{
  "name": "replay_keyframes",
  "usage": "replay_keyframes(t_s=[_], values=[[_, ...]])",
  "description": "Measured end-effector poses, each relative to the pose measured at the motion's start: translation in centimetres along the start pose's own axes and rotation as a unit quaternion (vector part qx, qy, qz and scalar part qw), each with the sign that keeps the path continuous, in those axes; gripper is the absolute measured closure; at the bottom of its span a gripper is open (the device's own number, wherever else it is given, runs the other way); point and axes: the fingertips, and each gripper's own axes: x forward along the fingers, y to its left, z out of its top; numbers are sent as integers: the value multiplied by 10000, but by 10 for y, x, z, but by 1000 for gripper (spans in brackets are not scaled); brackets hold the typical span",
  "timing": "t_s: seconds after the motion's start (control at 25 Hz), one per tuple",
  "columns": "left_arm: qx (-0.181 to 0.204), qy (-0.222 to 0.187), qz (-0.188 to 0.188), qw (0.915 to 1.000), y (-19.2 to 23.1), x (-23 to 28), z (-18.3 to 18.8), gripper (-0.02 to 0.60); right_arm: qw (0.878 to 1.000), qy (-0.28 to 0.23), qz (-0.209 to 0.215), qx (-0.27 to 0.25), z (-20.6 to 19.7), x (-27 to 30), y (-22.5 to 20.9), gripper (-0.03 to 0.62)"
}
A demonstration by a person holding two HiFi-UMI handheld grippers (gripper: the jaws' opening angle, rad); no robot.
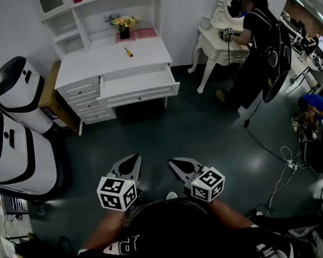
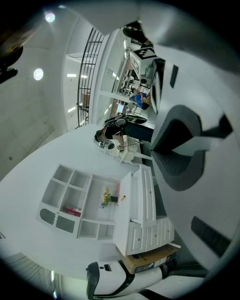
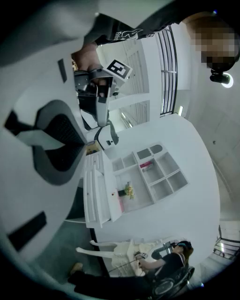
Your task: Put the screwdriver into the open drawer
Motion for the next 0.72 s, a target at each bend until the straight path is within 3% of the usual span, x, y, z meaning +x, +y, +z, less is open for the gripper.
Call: replay_keyframes(t_s=[0.72], values=[[24, -82, 51, 10000, -21, 9, -1, 571, 9999, -10, 108, -55, 1, -17, -11, 588]])
